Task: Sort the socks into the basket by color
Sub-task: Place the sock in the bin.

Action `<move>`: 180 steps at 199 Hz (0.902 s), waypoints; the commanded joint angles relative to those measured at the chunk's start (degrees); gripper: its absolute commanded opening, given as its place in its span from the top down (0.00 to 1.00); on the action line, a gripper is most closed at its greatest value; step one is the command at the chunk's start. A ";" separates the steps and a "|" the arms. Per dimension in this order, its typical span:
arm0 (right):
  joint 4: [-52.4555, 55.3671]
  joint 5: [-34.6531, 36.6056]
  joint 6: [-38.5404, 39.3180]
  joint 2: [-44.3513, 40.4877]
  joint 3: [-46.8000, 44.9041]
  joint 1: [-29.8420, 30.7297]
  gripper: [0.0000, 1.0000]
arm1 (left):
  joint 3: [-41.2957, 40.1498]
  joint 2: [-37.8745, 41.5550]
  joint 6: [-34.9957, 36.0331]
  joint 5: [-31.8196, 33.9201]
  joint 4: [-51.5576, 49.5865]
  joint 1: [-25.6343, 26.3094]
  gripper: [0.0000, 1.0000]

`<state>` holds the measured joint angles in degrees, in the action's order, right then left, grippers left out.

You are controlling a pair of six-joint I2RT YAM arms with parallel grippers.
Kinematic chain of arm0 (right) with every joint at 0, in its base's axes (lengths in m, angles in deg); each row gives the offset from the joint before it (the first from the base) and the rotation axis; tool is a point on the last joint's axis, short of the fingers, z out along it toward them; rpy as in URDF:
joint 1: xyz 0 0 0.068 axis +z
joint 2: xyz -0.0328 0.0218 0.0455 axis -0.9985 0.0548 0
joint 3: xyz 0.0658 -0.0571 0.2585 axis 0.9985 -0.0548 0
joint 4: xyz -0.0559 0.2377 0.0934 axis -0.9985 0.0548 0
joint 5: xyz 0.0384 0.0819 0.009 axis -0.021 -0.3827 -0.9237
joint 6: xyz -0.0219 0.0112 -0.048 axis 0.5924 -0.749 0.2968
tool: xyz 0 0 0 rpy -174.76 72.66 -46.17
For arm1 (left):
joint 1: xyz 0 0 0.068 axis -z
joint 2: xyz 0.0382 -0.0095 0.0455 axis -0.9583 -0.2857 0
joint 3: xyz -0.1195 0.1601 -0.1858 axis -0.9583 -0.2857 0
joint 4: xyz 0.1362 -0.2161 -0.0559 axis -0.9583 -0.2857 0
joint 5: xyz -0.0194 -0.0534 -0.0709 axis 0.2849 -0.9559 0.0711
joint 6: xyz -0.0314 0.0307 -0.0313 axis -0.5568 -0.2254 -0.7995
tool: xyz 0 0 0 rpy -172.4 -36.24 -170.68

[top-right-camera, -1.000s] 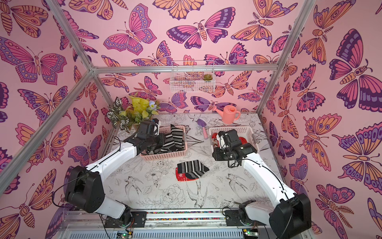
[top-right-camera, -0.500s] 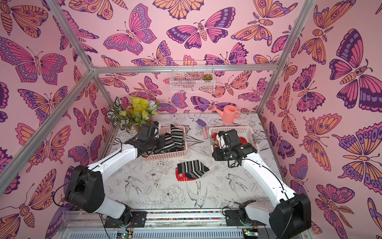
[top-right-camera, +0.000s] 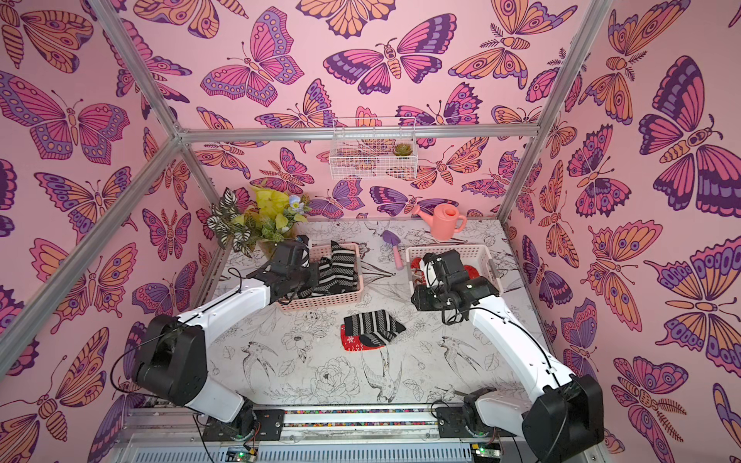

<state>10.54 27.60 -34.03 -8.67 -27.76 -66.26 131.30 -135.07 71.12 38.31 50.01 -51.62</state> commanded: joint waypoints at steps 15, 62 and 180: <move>1.25 -0.27 0.82 0.68 2.47 -0.47 0.61 | -2.32 -0.95 1.63 1.97 3.84 -0.34 0.86; 1.84 -0.83 1.11 1.72 3.87 -0.47 0.61 | -6.20 0.08 1.54 2.81 9.54 -0.60 0.85; 1.32 -1.54 0.84 1.62 2.98 -0.47 0.60 | -5.66 -4.92 -0.42 -1.58 12.12 -2.97 0.81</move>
<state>10.93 26.44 -33.86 -6.79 -25.59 -66.26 124.43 -138.19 71.95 38.90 62.56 -53.83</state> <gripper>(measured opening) 0.396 0.176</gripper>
